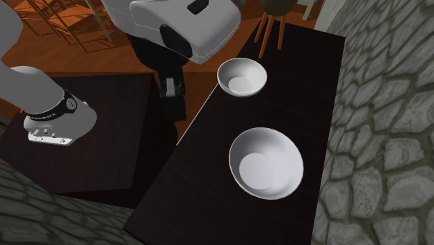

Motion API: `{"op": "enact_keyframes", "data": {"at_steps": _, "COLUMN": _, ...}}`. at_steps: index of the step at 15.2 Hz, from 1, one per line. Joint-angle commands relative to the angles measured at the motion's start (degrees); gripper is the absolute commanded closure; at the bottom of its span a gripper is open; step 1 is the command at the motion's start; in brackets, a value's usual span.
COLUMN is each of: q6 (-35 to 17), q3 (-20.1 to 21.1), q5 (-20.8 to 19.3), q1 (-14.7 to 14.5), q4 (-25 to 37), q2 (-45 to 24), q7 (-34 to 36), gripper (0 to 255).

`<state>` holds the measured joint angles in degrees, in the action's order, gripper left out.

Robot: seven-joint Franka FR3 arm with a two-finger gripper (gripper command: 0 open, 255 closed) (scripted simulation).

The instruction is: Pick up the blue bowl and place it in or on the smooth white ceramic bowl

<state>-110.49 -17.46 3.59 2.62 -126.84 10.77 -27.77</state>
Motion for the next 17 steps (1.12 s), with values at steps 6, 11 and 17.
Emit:
{"op": "enact_keyframes", "data": {"at_steps": 6, "q6": -2.6, "q3": -3.0, "q5": 6.1, "q1": 1.6, "q4": 11.8, "q2": -16.5, "q7": -9.2, "gripper": 0}}
{"op": "enact_keyframes", "data": {"at_steps": 11, "q6": -1.9, "q3": -3.2, "q5": 10.9, "q1": 4.6, "q4": 22.7, "q2": -28.6, "q7": -14.7, "gripper": 0}}
{"op": "enact_keyframes", "data": {"at_steps": 17, "q6": 1.5, "q3": -1.7, "q5": 15.4, "q1": 9.6, "q4": 39.6, "q2": -43.7, "q7": -18.8, "gripper": 0}}
